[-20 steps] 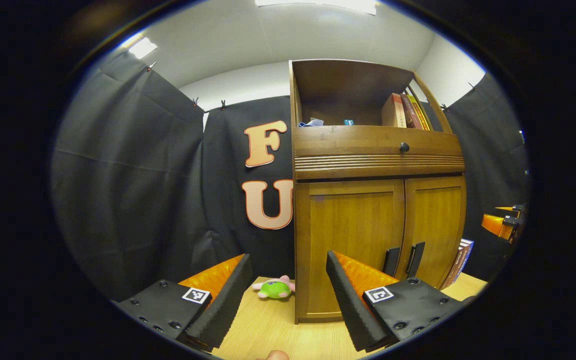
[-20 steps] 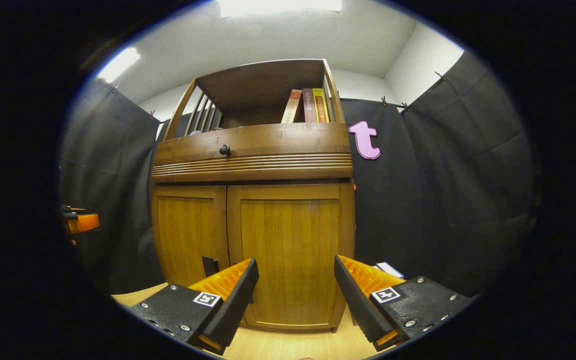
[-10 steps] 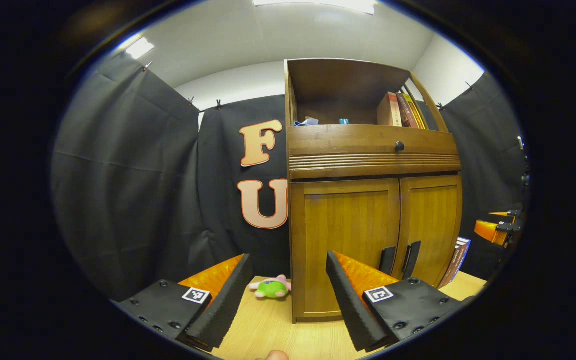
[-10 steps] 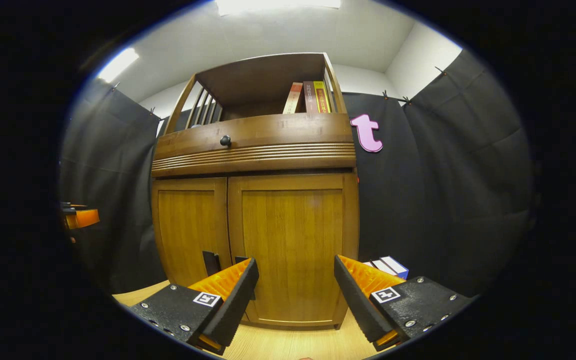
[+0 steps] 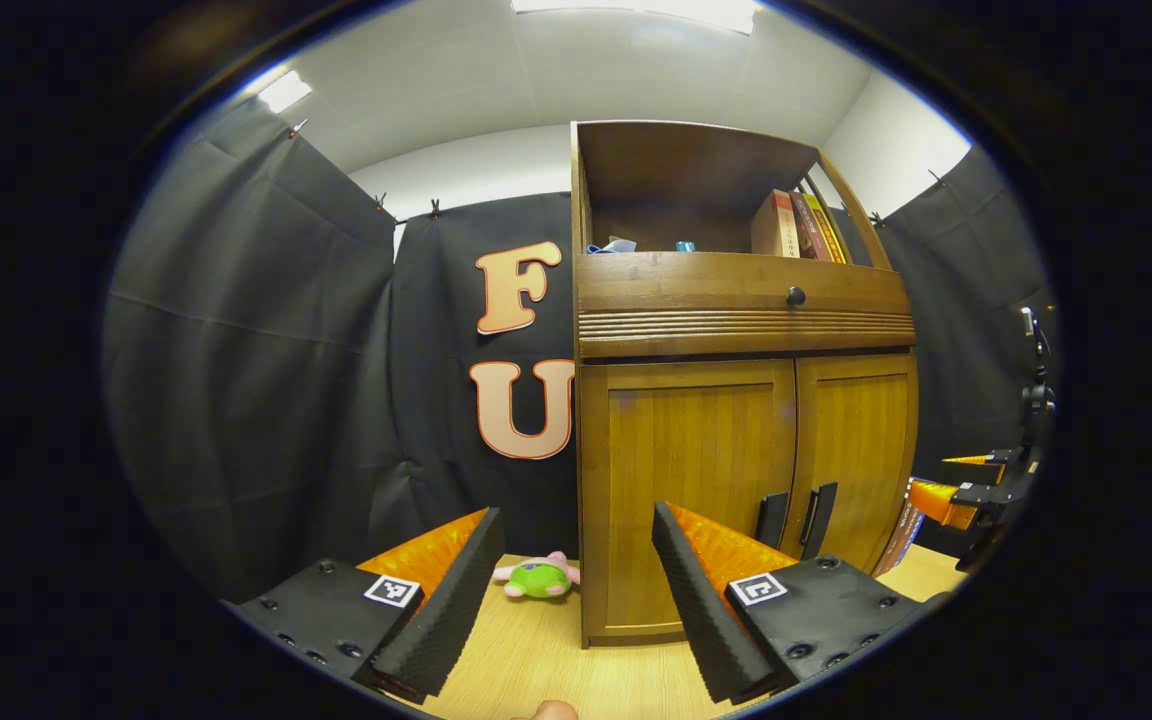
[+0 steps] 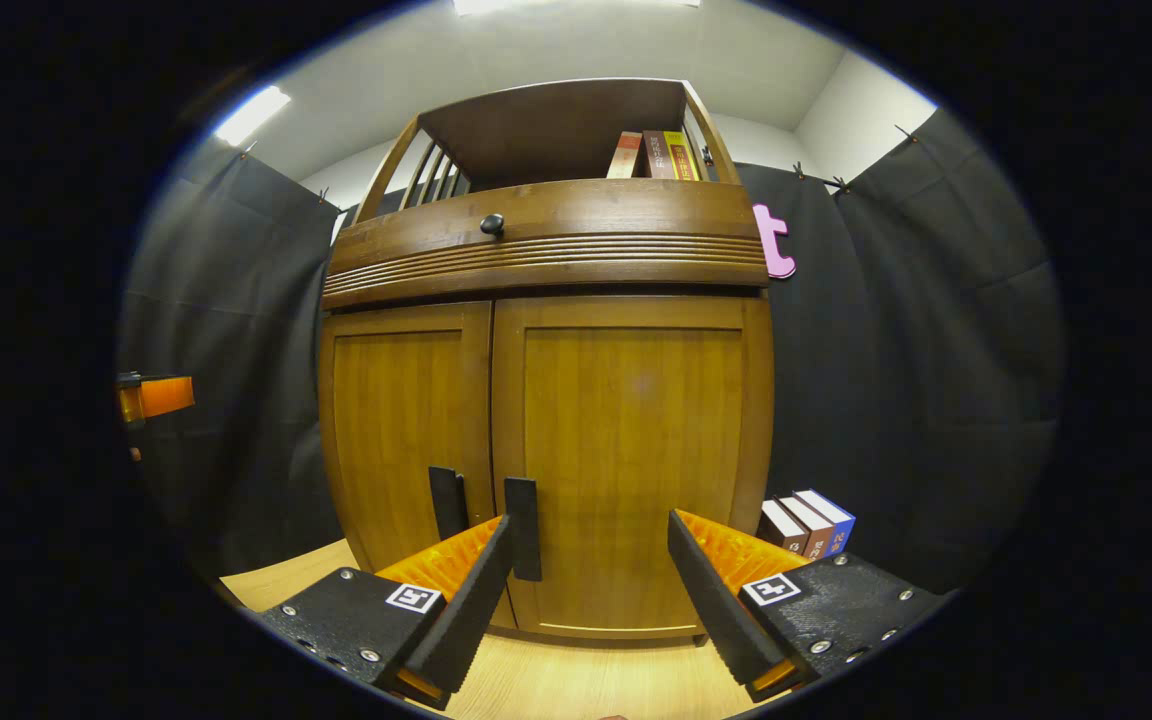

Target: Open the right door of the double-door shoe cabinet with the right hand, and open the left door with the left hand.

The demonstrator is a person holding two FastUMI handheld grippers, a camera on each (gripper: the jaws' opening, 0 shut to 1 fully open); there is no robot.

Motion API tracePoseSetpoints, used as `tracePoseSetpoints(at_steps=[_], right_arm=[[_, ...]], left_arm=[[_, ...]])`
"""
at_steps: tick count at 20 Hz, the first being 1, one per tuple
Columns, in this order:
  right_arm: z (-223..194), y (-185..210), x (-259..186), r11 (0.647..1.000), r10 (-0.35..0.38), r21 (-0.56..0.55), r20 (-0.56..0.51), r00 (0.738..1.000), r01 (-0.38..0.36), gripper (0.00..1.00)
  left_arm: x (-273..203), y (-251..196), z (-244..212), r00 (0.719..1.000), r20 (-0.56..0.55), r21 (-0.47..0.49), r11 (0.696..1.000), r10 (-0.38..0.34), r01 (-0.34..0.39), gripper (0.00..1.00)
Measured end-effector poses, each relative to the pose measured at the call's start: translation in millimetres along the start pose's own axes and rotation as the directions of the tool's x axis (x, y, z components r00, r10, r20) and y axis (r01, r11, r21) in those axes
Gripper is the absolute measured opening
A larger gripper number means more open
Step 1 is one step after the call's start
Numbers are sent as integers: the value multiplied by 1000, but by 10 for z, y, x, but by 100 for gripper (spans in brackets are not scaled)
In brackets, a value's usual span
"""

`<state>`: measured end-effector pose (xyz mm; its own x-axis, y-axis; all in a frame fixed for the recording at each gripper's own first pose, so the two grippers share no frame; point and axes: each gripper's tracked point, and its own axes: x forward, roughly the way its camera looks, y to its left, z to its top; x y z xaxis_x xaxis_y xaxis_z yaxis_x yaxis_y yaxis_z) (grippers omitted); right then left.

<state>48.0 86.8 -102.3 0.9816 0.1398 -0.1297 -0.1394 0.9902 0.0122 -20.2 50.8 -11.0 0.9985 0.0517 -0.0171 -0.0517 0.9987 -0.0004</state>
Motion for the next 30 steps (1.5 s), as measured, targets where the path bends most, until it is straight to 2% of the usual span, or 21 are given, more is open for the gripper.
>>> tracePoseSetpoints(at_steps=[6,15,16,18,19,20,21,23,24,25,26,29,30], right_arm=[[-153,236,275,1000,-2,-22,10,1000,2,94],[-329,313,799,998,-45,-32,26,999,45,93],[-369,313,854,998,-52,-34,20,998,53,100],[-468,340,973,998,-47,-35,-4,999,47,76],[-524,365,1030,999,-39,-34,-18,999,38,83],[-580,401,1086,999,-27,-28,-35,999,26,82],[-663,436,1122,1000,-13,-18,-53,998,12,67],[-784,518,1193,1000,11,4,-87,996,-10,84],[-838,528,1233,1000,12,9,-101,995,-11,60],[-884,521,1267,1000,10,8,-110,994,-9,77],[-918,520,1294,1000,5,8,-117,993,-4,64],[-1000,518,1361,999,8,34,-136,991,-3,48],[-1027,533,1375,999,17,50,-146,989,-10,36]], left_arm=[[-13,11,9,1000,13,4,1000,-1,1,96],[-16,29,-5,1000,14,7,1000,2,-2,96],[-22,28,-12,1000,11,8,1000,5,-5,97],[-26,35,-25,1000,7,8,1000,11,-11,96],[-27,35,-25,1000,6,7,1000,11,-11,96],[-27,34,-28,1000,5,6,1000,9,-10,95],[-25,34,-27,1000,4,4,1000,8,-8,95],[-20,33,-38,1000,2,1,1000,7,-7,95],[-23,35,-43,1000,-1,0,1000,7,-7,95],[-25,37,-46,1000,-3,0,1000,7,-7,96],[-21,38,-47,1000,-4,1,1000,7,-7,96],[-20,45,-41,1000,-1,0,1000,10,-10,95],[-21,47,-44,1000,-1,-1,1000,12,-12,95]])
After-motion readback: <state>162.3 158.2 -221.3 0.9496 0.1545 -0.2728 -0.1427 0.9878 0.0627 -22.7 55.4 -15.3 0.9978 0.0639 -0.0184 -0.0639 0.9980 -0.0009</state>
